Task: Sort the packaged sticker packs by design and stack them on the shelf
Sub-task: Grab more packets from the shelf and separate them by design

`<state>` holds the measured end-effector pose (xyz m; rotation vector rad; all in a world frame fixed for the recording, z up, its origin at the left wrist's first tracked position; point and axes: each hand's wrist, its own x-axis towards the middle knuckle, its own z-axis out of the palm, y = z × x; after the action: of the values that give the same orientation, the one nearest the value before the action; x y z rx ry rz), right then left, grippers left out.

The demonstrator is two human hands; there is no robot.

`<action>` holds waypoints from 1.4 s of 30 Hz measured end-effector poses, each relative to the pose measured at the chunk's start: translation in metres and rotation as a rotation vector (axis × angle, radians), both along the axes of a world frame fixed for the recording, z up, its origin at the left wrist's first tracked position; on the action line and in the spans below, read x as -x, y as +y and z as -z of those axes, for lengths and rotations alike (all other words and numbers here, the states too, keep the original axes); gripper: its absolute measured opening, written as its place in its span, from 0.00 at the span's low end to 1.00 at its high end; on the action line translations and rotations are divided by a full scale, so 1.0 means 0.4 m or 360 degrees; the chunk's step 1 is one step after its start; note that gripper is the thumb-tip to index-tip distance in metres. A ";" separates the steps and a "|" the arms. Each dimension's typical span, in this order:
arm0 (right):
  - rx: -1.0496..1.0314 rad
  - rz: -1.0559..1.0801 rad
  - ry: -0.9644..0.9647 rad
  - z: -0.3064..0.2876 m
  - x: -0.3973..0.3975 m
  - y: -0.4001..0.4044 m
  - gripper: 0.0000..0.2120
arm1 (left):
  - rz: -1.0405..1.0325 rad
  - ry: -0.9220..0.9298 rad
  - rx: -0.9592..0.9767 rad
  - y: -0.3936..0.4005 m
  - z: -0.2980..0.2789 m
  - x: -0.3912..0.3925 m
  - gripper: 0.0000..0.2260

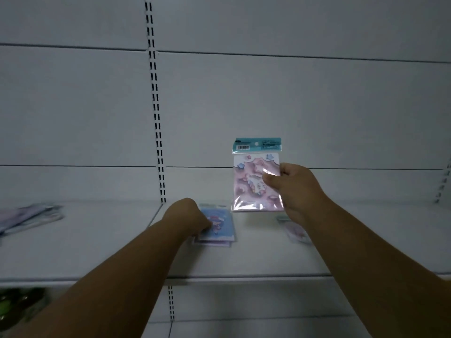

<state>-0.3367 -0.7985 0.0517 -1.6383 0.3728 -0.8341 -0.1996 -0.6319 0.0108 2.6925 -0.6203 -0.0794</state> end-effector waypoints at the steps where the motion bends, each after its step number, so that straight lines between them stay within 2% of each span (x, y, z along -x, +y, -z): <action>1: -0.0005 -0.0014 0.0011 0.003 0.004 -0.002 0.05 | -0.0026 -0.0028 -0.0048 0.000 0.001 0.004 0.15; 4: -0.0058 -0.0024 0.0051 0.008 0.013 -0.017 0.05 | -0.0032 -0.0193 -0.0058 -0.003 0.002 0.007 0.15; 5: -0.0071 -0.0026 0.0058 0.008 0.014 -0.022 0.06 | -0.0003 -0.0256 0.0076 -0.008 0.000 0.009 0.12; 7: -0.0099 -0.0049 0.0053 0.008 0.022 -0.028 0.07 | 0.0132 -0.0230 0.0601 -0.035 -0.019 0.028 0.12; 9: -0.0087 -0.0026 0.0076 0.005 0.042 -0.033 0.06 | 0.0326 0.0185 0.1272 -0.078 -0.058 0.059 0.13; 10: -0.0059 0.0007 0.0108 0.002 0.057 -0.036 0.06 | 0.0411 0.0455 0.1488 -0.101 -0.078 0.074 0.13; 12: 0.0035 0.0094 0.0210 -0.010 0.094 -0.050 0.04 | 0.0535 0.0801 0.1620 -0.154 -0.102 0.085 0.12; 15: 0.0118 0.0343 0.0404 -0.014 0.157 -0.103 0.06 | 0.0683 0.0905 0.1499 -0.247 -0.104 0.102 0.08; 18: 0.0391 0.0712 0.0815 -0.007 0.234 -0.158 0.10 | 0.0747 0.0924 0.1403 -0.351 -0.089 0.161 0.08; 20: 0.0486 0.0816 0.1039 -0.003 0.290 -0.196 0.11 | 0.0736 0.0966 0.1372 -0.430 -0.079 0.210 0.06; 22: 0.0452 0.0815 0.1101 0.003 0.342 -0.252 0.12 | 0.0718 0.0984 0.1352 -0.514 -0.070 0.259 0.06; 28: 0.0437 0.0873 0.1027 0.036 0.434 -0.468 0.13 | 0.0529 0.0929 0.1089 -0.730 -0.051 0.348 0.09; 30: 0.0558 0.0843 0.1111 0.053 0.433 -0.534 0.12 | 0.0533 0.0737 0.0868 -0.782 -0.034 0.352 0.11; 33: 0.0747 0.0758 0.1375 0.091 0.411 -0.606 0.15 | 0.0559 0.0259 0.0311 -0.826 -0.009 0.349 0.17; 35: 0.0831 0.0718 0.1488 0.120 0.397 -0.641 0.17 | 0.0548 0.0066 0.0089 -0.845 0.011 0.349 0.21; 39: 0.1050 0.0792 0.1528 0.145 0.400 -0.656 0.18 | 0.0521 -0.0148 0.0009 -0.864 0.023 0.351 0.20; 42: 0.1294 0.0882 0.1327 0.120 0.391 -0.618 0.19 | 0.0543 -0.0341 0.0059 -0.857 0.018 0.361 0.19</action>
<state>-0.4931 -1.0456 0.0036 -2.6933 1.2293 -0.6886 -0.3439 -0.9748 0.0035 2.5512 -1.1308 0.1319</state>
